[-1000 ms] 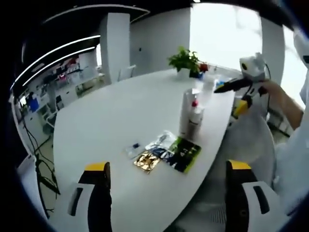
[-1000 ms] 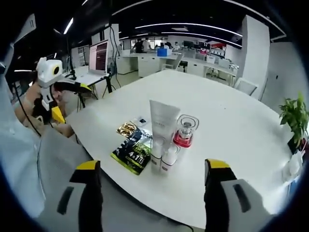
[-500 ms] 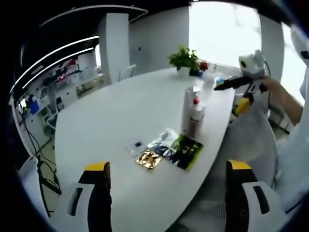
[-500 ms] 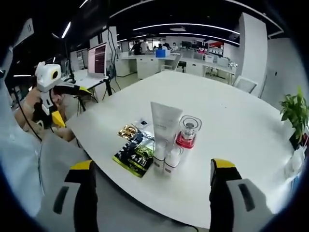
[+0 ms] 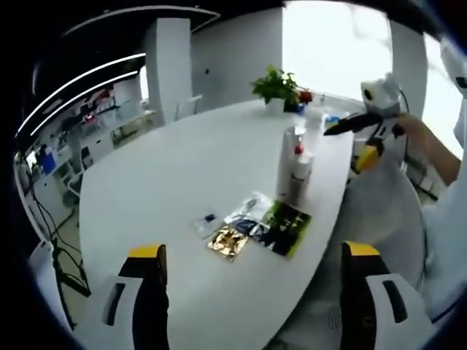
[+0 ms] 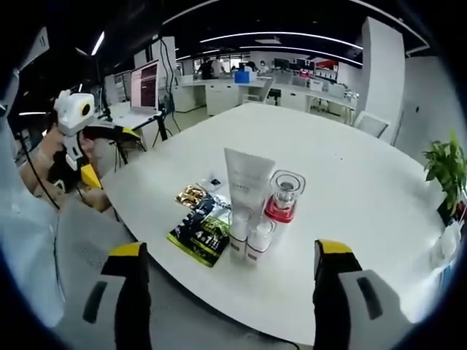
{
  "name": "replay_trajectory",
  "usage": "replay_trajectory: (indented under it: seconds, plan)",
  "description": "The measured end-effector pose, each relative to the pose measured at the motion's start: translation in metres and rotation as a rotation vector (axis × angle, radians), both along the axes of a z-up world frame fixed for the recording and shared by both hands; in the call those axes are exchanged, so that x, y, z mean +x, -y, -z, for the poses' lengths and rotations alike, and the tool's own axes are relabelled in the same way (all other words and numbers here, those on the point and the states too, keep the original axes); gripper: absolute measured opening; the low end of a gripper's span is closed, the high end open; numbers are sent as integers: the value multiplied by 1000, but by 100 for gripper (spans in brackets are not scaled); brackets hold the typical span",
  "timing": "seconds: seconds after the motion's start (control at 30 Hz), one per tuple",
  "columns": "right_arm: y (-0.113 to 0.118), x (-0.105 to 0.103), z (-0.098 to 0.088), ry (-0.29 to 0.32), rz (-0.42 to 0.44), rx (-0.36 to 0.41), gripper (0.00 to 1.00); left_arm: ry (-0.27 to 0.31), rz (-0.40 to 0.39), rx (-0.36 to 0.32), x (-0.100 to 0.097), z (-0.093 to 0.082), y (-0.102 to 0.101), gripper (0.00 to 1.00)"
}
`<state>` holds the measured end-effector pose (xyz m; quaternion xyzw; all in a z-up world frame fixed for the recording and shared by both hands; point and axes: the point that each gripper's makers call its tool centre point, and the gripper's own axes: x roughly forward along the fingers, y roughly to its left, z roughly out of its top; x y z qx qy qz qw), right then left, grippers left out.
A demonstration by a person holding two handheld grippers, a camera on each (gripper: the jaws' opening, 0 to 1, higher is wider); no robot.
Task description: Arrange the skincare products in the storage area until every visible bottle or jar stands upright without overlapping.
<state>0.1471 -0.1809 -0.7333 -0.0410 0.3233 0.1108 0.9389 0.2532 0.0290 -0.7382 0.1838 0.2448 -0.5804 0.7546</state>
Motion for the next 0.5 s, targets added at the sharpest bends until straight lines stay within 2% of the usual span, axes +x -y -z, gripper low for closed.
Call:
replay_trajectory:
  seconds: [0.13,0.27,0.4,0.43,0.5]
  plan:
    - [2,2,-1,3,11,2,96,4,13,28,9,10,3,97]
    - [3,5,-1,8,19,0,98,34,84,82,17,21,6,97]
    - [2,7,0,6,17,2,99,35,126,67,28,23,15,88]
    - [2,7,0,4,19,4,99,25,129,45,32,22,20,89]
    - [4,7,0,4,27,-2,99,27,142,57,40,25,27,89]
